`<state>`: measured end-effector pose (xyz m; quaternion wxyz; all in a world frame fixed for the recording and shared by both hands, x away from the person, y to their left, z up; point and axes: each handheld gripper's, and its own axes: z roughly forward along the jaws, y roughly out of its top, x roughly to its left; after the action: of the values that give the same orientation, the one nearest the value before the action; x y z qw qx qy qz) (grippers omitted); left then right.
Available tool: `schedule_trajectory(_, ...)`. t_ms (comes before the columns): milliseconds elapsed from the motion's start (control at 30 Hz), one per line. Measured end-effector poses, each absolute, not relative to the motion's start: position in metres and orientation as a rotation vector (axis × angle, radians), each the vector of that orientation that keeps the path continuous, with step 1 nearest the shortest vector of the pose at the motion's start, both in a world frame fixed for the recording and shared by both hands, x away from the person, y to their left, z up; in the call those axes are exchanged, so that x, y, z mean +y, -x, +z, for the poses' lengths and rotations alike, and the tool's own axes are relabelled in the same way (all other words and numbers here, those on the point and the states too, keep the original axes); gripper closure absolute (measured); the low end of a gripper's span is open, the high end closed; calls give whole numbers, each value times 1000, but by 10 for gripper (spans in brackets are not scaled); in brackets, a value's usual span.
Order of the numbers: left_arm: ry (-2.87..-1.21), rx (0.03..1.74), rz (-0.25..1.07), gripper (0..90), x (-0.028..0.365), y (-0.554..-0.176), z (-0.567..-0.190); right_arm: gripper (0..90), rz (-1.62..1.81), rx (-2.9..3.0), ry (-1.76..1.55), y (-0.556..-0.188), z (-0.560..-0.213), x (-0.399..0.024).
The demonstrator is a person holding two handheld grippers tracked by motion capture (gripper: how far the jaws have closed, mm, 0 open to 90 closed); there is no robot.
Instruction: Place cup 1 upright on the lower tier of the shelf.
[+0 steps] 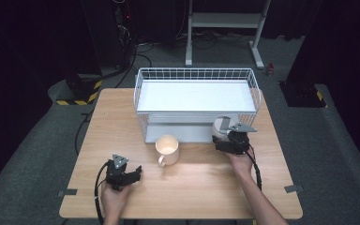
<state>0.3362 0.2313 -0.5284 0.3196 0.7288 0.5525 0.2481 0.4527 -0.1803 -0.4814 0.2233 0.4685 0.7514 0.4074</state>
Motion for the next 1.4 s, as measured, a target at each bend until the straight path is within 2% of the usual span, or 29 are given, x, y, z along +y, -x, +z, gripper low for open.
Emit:
schedule_trajectory(633,-1916,1451,652,229,231,-336,-528,183,1107,2041,-1233,-465,-487,-175)
schedule_trajectory(867,-1911,1453,653,229,231,-336,-529,135,1102,2066,-1278,-465,-490,-176)
schedule_trajectory(1033,-1916,1451,652,228,231,-336,-528,135,1094,2074,-1279,-463,-489,-177)
schedule_trajectory(1333,-1909,1453,652,229,231,-336,-529,175,1084,2061,-1290,-450,-487,-182)
schedule_trajectory(1400,-1909,1453,652,229,231,-336,-529,217,1068,2055,-1295,-446,-486,-182)
